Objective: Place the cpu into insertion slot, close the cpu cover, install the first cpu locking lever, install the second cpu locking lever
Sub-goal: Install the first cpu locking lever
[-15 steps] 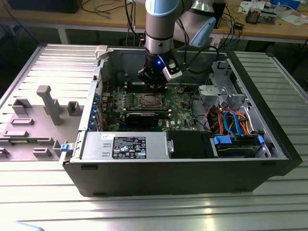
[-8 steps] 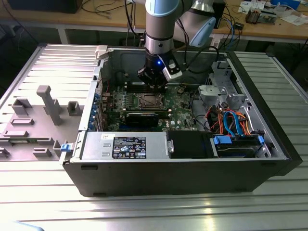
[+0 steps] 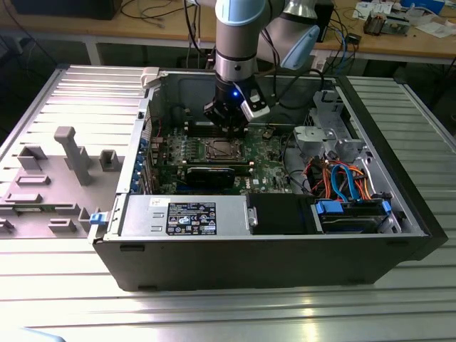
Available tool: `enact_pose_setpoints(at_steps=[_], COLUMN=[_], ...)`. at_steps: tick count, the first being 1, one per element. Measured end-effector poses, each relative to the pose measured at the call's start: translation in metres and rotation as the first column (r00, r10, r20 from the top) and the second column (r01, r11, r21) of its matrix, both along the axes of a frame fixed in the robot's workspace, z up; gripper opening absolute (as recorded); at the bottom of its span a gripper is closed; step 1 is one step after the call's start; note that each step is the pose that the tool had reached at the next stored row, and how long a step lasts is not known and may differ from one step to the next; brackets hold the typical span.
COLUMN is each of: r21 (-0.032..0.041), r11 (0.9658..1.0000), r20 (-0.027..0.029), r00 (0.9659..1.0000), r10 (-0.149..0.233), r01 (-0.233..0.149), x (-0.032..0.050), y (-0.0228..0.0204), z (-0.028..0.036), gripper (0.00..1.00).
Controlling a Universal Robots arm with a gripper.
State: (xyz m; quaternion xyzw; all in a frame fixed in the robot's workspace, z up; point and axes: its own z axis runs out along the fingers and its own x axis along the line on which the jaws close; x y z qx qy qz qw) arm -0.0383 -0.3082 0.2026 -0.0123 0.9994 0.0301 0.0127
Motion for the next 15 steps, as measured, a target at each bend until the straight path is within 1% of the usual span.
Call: enact_pose_setpoints(at_steps=[2,7,8,9,10,11,13,14,15], r21=[0.0006,0.0111,0.0124,0.0118,0.0103,0.0058,-0.0074,-0.0123,-0.0210], r11=[1.0000,0.9999,0.9999,0.9999,0.9999,1.0000,1.0000,0.9999,0.9998], r20=[-0.0001,0.0000,0.0003,0.0000,0.0001,0.0001,0.0000,0.0000,0.0000], r00=[1.0000,1.0000,1.0000,1.0000,1.0000,1.0000,1.0000,1.0000,1.0000], r10=[0.000,0.000,0.000,0.000,0.000,0.000,0.000,0.000,0.000], r01=[0.000,0.000,0.000,0.000,0.000,0.000,0.000,0.000,0.000], x=[0.0000,0.0000,0.0000,0.0000,0.0001,0.0001,0.0000,0.0000,0.0000], y=[0.0000,-0.0001,0.0000,0.0000,0.0000,0.0000,0.0000,0.0000,-0.0001], z=[-0.0006,-0.0004,0.0004,0.0025,0.0050,0.0061,0.0071,0.0072,0.0072], gripper=[0.11,0.11,0.11,0.11,0.11,0.11,0.11,0.11,0.11])
